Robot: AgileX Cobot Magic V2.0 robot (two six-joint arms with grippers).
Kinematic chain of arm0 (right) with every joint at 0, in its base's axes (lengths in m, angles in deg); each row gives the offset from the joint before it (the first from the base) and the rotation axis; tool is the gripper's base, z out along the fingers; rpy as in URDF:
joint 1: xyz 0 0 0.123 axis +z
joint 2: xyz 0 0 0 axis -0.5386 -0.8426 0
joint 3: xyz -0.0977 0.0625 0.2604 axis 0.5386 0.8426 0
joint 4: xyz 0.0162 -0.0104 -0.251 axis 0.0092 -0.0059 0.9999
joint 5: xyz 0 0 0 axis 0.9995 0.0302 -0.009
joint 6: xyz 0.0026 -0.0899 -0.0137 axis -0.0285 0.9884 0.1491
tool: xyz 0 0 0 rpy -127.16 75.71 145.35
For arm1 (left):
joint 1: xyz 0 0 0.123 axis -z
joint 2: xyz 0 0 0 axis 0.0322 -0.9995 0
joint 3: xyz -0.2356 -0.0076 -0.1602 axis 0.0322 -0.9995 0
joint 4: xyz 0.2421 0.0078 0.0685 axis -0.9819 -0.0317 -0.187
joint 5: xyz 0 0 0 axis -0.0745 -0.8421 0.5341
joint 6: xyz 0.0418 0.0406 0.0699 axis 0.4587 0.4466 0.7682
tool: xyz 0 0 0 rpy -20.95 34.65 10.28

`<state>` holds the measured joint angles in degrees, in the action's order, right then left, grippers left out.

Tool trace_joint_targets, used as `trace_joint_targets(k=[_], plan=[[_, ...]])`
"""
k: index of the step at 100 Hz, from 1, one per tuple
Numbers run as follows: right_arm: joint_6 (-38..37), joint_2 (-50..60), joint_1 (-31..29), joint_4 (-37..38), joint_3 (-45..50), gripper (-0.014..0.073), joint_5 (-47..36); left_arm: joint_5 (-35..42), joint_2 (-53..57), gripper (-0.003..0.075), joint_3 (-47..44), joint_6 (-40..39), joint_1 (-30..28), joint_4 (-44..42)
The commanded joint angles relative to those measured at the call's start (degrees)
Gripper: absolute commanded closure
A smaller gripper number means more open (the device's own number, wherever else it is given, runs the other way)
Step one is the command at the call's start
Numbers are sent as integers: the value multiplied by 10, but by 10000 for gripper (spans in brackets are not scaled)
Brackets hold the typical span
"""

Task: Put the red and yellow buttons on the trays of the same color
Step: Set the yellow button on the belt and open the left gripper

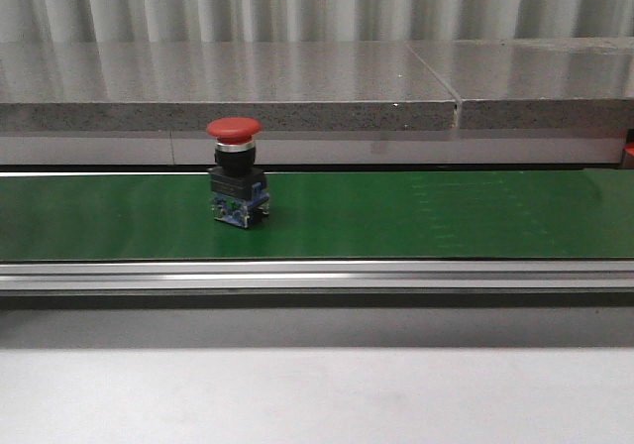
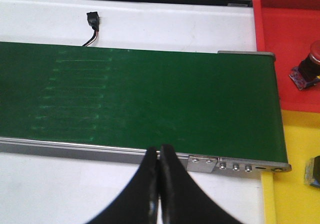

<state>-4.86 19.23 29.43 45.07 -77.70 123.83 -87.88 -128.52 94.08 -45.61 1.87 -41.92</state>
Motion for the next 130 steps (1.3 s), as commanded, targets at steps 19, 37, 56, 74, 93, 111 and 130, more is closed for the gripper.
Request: trace_joint_targets(k=[19, 37, 56, 74, 93, 111, 130], plan=[[2, 2, 1, -1, -13, 713, -32, 14, 56, 101, 15, 25, 24, 12], [2, 2, 1, -1, -13, 713, -32, 14, 118, 101, 15, 25, 61, 3], [2, 2, 1, -1, -13, 713, -32, 17, 196, 101, 12, 25, 82, -3], [2, 2, 1, -1, -13, 713, -32, 52, 291, 101, -36, 25, 97, -3], [2, 2, 1, -1, -13, 713, -32, 67, 407, 101, -122, 25, 107, -3], [2, 2, 1, -1, -13, 713, -32, 67, 521, 108, -205, 25, 107, -2], [2, 2, 1, -1, -13, 713, -32, 65, 620, 307, -271, 25, 107, -2]])
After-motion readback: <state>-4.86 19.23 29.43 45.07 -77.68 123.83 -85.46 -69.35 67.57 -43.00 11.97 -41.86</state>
